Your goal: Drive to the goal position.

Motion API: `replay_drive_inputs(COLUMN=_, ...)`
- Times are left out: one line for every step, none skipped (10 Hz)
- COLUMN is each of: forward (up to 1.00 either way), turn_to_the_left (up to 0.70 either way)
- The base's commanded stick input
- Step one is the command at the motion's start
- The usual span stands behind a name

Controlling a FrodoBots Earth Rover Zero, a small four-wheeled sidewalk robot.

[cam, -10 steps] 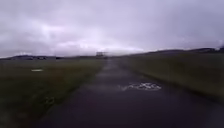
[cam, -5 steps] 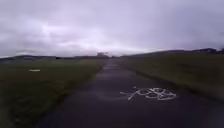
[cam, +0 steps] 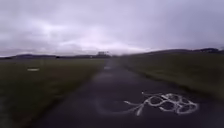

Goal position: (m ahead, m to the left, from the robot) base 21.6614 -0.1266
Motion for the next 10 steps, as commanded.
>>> replay_drive_inputs(forward=1.00, turn_to_the_left=0.00)
replay_drive_inputs(forward=1.00, turn_to_the_left=0.00)
replay_drive_inputs(forward=1.00, turn_to_the_left=0.00)
replay_drive_inputs(forward=1.00, turn_to_the_left=0.00)
replay_drive_inputs(forward=1.00, turn_to_the_left=0.00)
replay_drive_inputs(forward=1.00, turn_to_the_left=0.00)
replay_drive_inputs(forward=1.00, turn_to_the_left=0.00)
replay_drive_inputs(forward=1.00, turn_to_the_left=0.00)
replay_drive_inputs(forward=1.00, turn_to_the_left=0.00)
replay_drive_inputs(forward=1.00, turn_to_the_left=0.00)
